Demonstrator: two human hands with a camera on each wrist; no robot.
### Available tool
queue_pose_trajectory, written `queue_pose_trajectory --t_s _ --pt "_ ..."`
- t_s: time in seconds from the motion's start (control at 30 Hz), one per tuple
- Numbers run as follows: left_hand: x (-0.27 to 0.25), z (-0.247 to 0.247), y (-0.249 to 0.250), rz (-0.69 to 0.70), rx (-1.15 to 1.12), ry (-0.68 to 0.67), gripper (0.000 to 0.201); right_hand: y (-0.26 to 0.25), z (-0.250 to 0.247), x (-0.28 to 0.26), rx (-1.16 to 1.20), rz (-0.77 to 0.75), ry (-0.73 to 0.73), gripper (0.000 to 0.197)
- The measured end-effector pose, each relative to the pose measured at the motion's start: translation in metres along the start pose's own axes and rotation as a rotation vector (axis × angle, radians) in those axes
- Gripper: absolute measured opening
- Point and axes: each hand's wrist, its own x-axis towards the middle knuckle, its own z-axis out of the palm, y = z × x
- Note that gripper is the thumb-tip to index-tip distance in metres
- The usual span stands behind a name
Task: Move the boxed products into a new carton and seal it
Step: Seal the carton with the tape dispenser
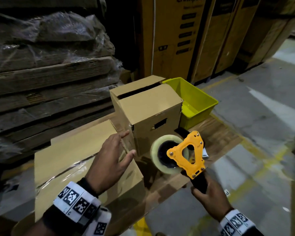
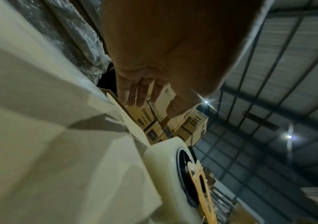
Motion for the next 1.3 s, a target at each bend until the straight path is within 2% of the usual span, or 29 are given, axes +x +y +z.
queue_pose_trajectory --t_s 0.13,0.23,0.37,0.43,0.53,0.63,0.77,1.0,1.1,1.2,1.3 --pt "0.011 -0.008 0.002 0.023 -0.232 -0.007 0.056 -0.031 -0.008 0.000 -0.044 -0.089 0.073 0.041" --pt "0.017 -0.014 0.008 -0.028 -0.487 -0.085 0.052 -0.054 -0.013 0.005 -0.040 -0.124 0.081 0.042" --pt "0.020 -0.022 0.006 -0.070 -0.654 -0.158 0.055 -0.080 -0.014 0.014 -0.188 -0.192 0.128 0.041" --pt "0.019 -0.030 0.004 -0.075 -0.692 -0.180 0.052 -0.091 -0.014 0.018 -0.271 -0.264 0.186 0.039" --pt "0.016 -0.042 0.002 -0.095 -0.732 -0.238 0.033 -0.108 -0.018 0.022 -0.415 -0.407 0.250 0.048" --pt "0.013 -0.050 -0.005 -0.124 -0.765 -0.296 0.031 -0.122 -0.025 0.025 -0.535 -0.529 0.304 0.060" --pt "0.015 -0.054 -0.010 -0.166 -0.819 -0.262 0.032 -0.133 -0.034 0.031 -0.589 -0.639 0.317 0.054" --pt "0.042 -0.073 0.003 -0.019 -0.750 -0.145 0.031 -0.142 -0.052 0.058 -0.651 -0.663 0.202 0.058" --pt "0.064 -0.087 0.019 -0.006 -0.692 -0.116 0.037 -0.148 -0.064 0.074 -0.711 -0.715 0.154 0.056" --pt "0.090 -0.095 0.043 0.011 -0.576 -0.212 0.049 -0.154 -0.075 0.089 -0.777 -0.751 0.144 0.049" --pt "0.117 -0.094 0.069 0.010 -0.351 -0.303 0.059 -0.152 -0.083 0.104 -0.813 -0.786 0.123 0.043"
